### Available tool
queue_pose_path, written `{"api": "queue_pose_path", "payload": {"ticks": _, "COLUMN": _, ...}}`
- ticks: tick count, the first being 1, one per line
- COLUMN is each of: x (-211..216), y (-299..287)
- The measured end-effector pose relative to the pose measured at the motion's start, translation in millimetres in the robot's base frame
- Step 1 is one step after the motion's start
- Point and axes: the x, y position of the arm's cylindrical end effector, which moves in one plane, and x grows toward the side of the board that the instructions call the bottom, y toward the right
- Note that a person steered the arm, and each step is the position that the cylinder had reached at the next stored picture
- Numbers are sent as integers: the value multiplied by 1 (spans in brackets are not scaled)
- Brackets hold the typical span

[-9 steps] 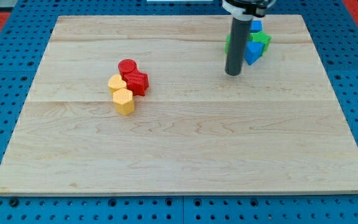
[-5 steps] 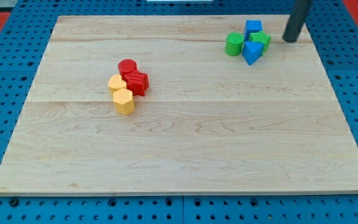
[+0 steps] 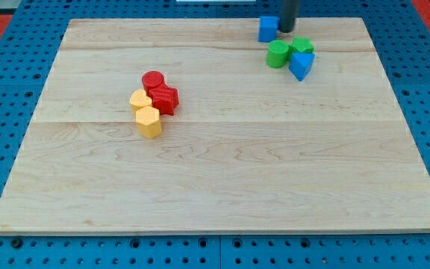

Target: Place the blue cube at the top left of the board

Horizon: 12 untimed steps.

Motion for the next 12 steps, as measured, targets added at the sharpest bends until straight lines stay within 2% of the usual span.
{"api": "queue_pose_path", "payload": {"ticks": 1, "x": 0, "y": -77}}
{"api": "queue_pose_path", "payload": {"ticks": 2, "x": 1, "y": -126}}
{"api": "queue_pose_path", "payload": {"ticks": 3, "x": 9, "y": -99}}
{"api": "queue_pose_path", "payload": {"ticks": 5, "x": 25, "y": -187}}
{"api": "queue_pose_path", "payload": {"ticks": 7, "x": -3, "y": -143}}
{"api": "queue_pose_path", "payload": {"ticks": 9, "x": -6, "y": -232}}
{"api": "queue_pose_path", "payload": {"ticks": 10, "x": -12, "y": -259}}
{"api": "queue_pose_path", "payload": {"ticks": 11, "x": -12, "y": -220}}
{"api": "queue_pose_path", "payload": {"ticks": 12, "x": 9, "y": -187}}
